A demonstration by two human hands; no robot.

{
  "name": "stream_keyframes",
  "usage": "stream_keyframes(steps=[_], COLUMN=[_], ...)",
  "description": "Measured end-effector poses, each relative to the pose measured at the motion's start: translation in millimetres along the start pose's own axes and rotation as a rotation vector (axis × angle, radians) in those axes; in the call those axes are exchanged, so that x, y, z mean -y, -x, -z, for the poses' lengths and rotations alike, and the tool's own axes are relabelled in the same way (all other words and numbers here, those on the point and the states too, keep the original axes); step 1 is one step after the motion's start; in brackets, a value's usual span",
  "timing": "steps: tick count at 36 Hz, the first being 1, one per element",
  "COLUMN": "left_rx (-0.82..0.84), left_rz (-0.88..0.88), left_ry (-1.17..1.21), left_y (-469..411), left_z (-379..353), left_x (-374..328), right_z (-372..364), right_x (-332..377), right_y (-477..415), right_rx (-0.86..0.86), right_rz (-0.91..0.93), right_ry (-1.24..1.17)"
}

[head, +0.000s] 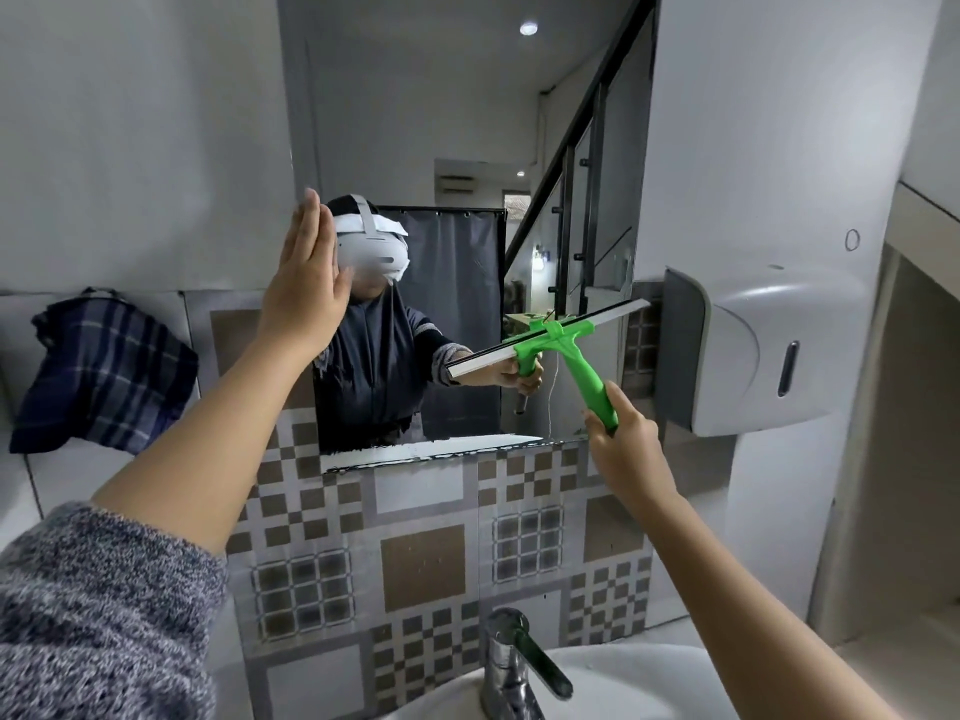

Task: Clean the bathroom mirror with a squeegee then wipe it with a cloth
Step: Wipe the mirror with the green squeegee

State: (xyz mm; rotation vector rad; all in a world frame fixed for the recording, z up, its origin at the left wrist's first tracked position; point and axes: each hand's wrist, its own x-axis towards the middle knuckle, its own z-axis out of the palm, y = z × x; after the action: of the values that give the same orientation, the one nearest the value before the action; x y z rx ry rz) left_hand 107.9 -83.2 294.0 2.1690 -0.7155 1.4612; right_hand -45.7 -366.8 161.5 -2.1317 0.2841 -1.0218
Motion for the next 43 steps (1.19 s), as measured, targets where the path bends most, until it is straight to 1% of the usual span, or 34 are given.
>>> stream_keyframes(steps=[5,10,17,20,25,33,43], left_rx=[0.023,0.048,0.081,0.09,0.095,0.096,0.091], left_rz=[-0.015,-0.029,-0.043,-0.06,-0.078,-0.093,-0.098], left_ry=[0.002,-0.011,0.009,0.01,0.013,0.026,0.035], left_y=[1.2,8.7,16.9,19.9,22.9,25.9,26.3], left_z=[1.1,2.3,5.1,5.3,5.1,6.1,6.2], left_x=[2.9,4.2,6.0,9.1,12.7,15.4,17.1], right_z=[-12.8,-32.8,-69.8,-84.5,-110.7,-141.6,-157.3], right_x=[2.4,13.5,43.9,56.9,74.2,82.8,82.4], right_y=[18.1,31.6,46.7,54.0,76.0,107.2,113.7], right_rx=[-0.005,-0.05,-0.1,-0.108,-0.085,-0.049,-0.056], right_rz=[-0.074,-0.141,-0.325,-0.372,-0.348,-0.197,-0.194], right_ry=[-0.155,-0.268,-0.403,-0.45,-0.525,-0.493,-0.532])
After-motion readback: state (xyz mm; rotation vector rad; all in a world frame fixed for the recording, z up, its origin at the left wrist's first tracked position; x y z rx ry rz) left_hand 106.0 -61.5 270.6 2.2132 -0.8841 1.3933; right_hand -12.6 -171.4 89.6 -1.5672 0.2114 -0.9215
